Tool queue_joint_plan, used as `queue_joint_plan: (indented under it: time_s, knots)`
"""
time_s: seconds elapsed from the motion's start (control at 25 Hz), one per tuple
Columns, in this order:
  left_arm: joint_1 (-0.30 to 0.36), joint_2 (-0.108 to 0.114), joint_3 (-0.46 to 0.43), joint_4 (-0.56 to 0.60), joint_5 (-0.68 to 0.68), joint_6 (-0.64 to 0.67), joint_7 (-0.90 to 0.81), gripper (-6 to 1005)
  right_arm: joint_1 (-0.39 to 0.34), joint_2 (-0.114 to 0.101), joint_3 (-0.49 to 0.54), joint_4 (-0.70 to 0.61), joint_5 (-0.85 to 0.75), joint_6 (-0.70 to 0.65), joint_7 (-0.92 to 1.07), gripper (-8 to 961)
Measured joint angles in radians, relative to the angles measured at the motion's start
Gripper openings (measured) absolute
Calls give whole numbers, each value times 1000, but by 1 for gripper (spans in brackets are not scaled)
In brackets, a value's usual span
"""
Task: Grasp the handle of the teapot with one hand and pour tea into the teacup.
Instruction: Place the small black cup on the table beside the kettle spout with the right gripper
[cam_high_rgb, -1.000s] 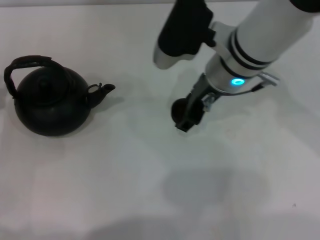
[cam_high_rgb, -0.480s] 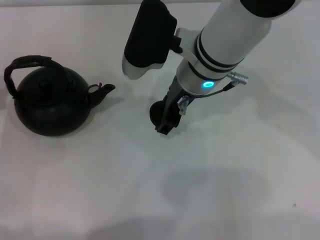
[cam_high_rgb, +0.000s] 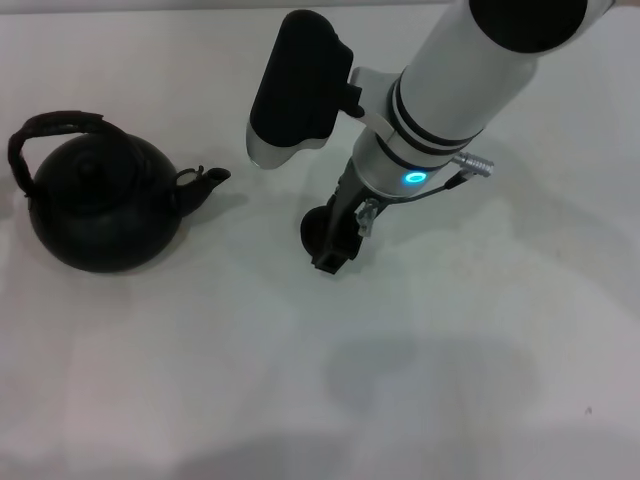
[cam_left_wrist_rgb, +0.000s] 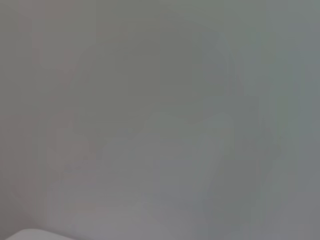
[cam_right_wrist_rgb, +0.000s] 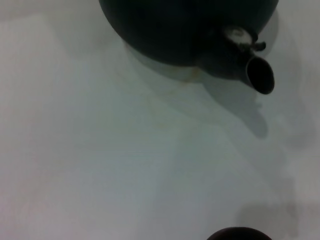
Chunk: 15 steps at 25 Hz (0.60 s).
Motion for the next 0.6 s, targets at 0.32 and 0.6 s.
queue_joint_plan:
  time_s: [0.32, 0.6]
  knots:
    - [-3, 0, 0, 4, 0, 0, -11, 661, 0, 0, -7, 11, 1, -15, -5, 750]
    - [-6, 0, 0, 7, 0, -2, -11, 660, 4, 0, -8, 22, 1, -31, -10, 754]
